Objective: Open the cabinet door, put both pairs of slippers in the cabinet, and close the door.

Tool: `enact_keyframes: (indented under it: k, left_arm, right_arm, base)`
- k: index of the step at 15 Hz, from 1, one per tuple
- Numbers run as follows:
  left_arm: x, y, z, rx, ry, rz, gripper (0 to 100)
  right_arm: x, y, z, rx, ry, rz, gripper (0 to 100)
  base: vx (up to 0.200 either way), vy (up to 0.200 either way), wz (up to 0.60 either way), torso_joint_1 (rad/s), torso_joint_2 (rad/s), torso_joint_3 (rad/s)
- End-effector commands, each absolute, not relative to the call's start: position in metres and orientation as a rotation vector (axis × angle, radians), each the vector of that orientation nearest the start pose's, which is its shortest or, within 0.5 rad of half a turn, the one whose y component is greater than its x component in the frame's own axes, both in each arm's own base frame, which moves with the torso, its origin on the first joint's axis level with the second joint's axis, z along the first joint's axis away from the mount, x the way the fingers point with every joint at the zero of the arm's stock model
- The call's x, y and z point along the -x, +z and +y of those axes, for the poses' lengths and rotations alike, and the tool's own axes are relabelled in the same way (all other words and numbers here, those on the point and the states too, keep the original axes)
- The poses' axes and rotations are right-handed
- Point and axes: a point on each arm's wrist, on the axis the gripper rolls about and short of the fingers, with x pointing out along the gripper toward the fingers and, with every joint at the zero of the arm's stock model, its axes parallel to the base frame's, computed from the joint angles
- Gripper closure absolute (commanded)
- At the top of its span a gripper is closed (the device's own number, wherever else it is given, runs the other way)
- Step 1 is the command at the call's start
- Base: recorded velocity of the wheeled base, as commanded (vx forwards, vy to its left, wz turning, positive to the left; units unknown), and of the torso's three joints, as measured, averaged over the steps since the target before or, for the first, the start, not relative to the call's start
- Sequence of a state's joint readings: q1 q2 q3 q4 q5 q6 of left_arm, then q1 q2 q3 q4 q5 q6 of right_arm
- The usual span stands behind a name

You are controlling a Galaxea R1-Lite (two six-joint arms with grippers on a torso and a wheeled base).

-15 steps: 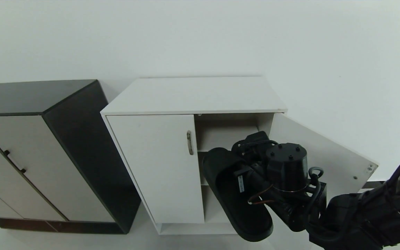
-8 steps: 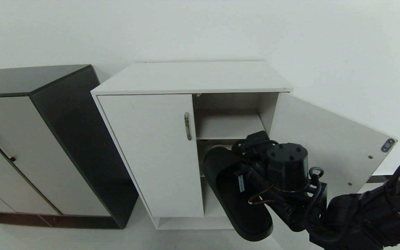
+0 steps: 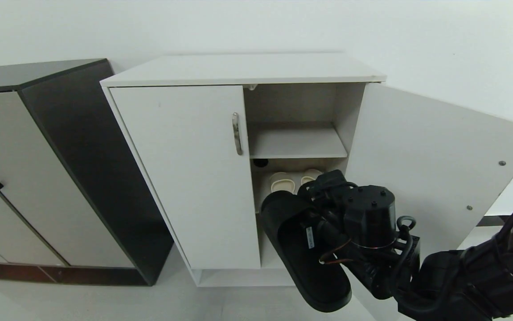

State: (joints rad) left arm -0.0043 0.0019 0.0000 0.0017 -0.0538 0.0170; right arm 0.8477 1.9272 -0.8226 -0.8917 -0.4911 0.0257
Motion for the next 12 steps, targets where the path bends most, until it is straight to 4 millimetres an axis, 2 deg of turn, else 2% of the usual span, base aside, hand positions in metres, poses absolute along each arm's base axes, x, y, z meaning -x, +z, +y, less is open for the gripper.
enact_keyframes:
  k: [1,5,7,10,12]
  left_arm:
    - [0.023,0.075,-0.001,-0.017,-0.058,0.004,100]
    - [0.023,0.075,-0.001,-0.017,-0.058,0.004,100]
    - [0.023,0.075,-0.001,-0.018,-0.058,0.004,100]
    - [0.023,0.075,-0.001,-0.021,-0.058,0.004,100]
    - [0.023,0.075,-0.001,-0.023,-0.058,0.004,100]
  right_arm:
    - [-0.238,0.137,0.254,0.109,0.354,0.175,100]
    - [-0.242,0.136,0.256,0.085,0.406,0.160,100]
    - [-0.249,0.134,0.259,0.085,0.389,0.145,100]
    - [-0.256,0.163,0.272,0.089,0.267,0.160,100]
    - [-0.262,0.196,0.282,0.008,0.182,0.173,100]
  base:
    - [0.000,0.000,0.00,-0.085,0.45,0.364]
    - [0.000,0.000,0.00,-0.039,0.42,0.376]
    - [0.000,0.000,0.00,-0.010,0.16,0.156]
    - [0.000,0.000,0.00,0.001,0.03,0.014]
    - [0.000,0.000,0.00,0.000,0.00,0.000]
